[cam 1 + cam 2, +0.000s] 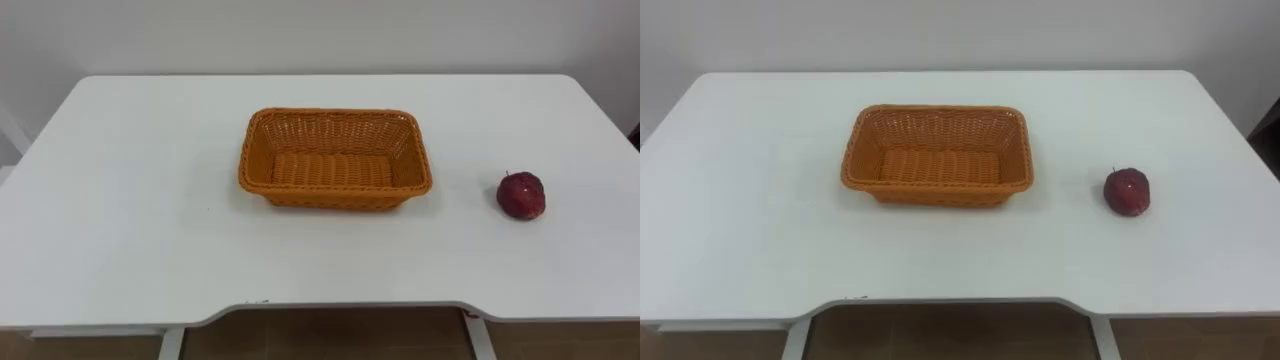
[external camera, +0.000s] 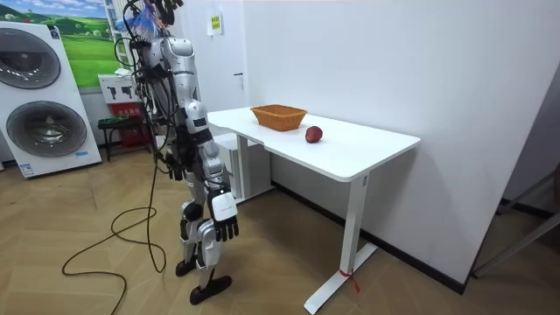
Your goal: Pick and place apple
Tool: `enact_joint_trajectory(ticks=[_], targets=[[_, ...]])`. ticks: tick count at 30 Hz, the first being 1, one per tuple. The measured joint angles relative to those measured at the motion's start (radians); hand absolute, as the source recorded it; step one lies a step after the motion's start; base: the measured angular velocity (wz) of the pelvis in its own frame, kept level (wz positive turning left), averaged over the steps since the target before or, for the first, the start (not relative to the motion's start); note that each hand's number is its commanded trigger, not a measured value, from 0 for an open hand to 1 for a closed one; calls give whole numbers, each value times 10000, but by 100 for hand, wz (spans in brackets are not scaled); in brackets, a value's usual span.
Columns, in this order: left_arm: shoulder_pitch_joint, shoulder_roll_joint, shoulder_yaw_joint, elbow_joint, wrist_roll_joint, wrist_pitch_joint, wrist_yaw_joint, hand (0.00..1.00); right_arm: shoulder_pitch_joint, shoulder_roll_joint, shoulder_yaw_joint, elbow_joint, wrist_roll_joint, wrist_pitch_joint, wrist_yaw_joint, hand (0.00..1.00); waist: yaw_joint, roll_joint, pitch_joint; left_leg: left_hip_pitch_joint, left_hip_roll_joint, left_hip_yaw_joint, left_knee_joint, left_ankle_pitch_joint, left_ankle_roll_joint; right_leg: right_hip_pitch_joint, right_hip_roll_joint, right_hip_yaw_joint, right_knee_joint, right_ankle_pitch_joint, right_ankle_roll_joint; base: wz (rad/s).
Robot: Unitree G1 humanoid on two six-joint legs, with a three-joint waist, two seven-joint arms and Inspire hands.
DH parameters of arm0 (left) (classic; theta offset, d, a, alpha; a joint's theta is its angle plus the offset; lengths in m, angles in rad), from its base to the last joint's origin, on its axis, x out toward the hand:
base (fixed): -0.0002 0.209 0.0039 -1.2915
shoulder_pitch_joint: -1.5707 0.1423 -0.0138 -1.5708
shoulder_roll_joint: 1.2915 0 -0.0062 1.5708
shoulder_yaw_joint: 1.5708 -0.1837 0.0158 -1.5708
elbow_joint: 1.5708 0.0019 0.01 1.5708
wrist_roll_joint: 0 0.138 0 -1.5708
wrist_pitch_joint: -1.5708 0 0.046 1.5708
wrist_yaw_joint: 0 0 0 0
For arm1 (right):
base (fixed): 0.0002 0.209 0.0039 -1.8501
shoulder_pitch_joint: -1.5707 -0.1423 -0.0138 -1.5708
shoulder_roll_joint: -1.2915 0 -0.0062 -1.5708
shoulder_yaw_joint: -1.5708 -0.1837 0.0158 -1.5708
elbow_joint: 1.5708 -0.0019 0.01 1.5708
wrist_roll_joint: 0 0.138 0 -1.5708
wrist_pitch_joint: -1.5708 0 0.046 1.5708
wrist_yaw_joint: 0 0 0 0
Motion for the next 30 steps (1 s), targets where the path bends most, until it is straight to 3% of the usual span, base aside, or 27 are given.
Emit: enact_joint_trajectory(ticks=[8, 11, 20, 22, 25, 27, 30], targets=[[5, -11, -1, 1, -1, -20, -8, 0, -5, 0, 0, 50, 198, -34, -126, 0, 4, 91, -25, 10, -3, -2, 29, -2, 2, 10, 1, 7, 18, 0, -1, 0], [-2, -30, 12, -2, -1, -35, 158, 0, 10, 3, -197, 26, 1190, -94, -471, 0, -18, 119, -17, 19, 0, -1, 32, -1, 1, 38, -1, 3, 15, 0, 0, 0], [191, 0, 946, -51, -17, -209, 295, 0, 73, -43, -3640, -607, 8797, -552, -1988, 0, -482, 101, -4, -28, 2, 27, 9, -2, 1, 11, 14, 21, -112, 14, 2, -1], [335, 17, 1310, -337, -177, -390, 396, 0, 5, -48, -4716, -1337, 9957, -844, -2759, 0, -689, 96, -9, -107, -1, 63, 7, -2, 2, -108, 12, 25, -105, 13, 4, -4], [406, 67, 1426, -428, -173, -663, 637, 0, -151, -68, -5569, -2450, 10777, -1261, -3633, 0, -877, 51, -35, -164, -5, 84, 14, 0, 4, -188, 14, 64, 24, 16, 8, -1], [453, 88, 1565, -556, -181, -782, 664, 0, -127, -84, -6001, -3401, 10995, -1456, -4113, 0, -936, 41, -39, -149, -5, 99, 18, 0, 4, -165, 13, 67, 27, 13, 12, -2], [488, 174, 1560, -704, -167, -1023, 701, 0, -119, -137, -6018, -4995, 11030, -2112, -5051, 0, -926, 3, -37, -186, 0, 110, 51, 0, 4, -191, 14, 77, 29, 10, 12, -1]])
